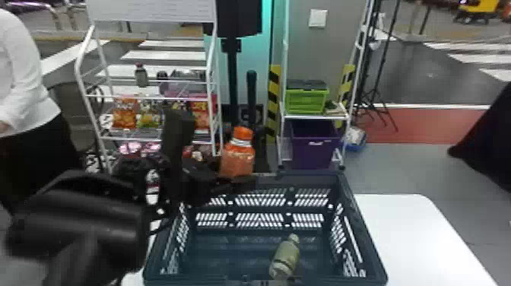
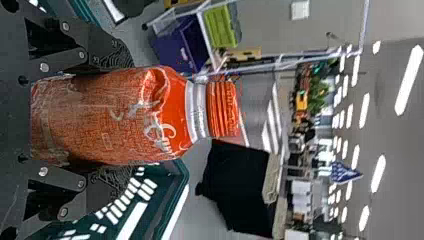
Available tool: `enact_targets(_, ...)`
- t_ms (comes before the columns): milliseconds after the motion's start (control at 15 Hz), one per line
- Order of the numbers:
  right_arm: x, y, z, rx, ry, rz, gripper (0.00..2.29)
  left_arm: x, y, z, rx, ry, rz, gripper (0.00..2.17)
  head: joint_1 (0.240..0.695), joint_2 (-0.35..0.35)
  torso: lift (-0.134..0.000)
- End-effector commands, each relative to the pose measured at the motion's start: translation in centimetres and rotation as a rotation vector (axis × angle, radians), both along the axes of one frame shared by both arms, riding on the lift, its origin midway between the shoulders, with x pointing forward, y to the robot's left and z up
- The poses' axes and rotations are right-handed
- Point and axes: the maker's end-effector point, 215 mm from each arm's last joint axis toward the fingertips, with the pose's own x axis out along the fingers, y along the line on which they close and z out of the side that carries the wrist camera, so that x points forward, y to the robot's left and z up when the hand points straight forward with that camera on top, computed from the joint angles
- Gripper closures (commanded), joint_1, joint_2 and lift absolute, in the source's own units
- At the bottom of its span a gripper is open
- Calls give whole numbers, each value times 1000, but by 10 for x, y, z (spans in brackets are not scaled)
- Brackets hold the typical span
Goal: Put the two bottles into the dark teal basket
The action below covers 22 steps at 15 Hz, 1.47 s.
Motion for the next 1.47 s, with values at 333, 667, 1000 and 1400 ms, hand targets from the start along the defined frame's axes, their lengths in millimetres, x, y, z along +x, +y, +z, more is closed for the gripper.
enact_targets(333,-1,3,-9,11,15,-16,26,4,-55,-102,191,234,-254,2148,499,0,0)
enact_targets(667,3,10,-20,11,51,-3,26,-2,-61,-144,379,233,-419,2148,499,0,0)
enact_targets(1000,1,8,-22,9,56,-5,26,-3,-58,-146,404,234,-426,1075,499,0,0)
enact_targets(1400,1,7,-19,10,49,-5,26,13,-41,-108,332,158,-349,97,499,0,0)
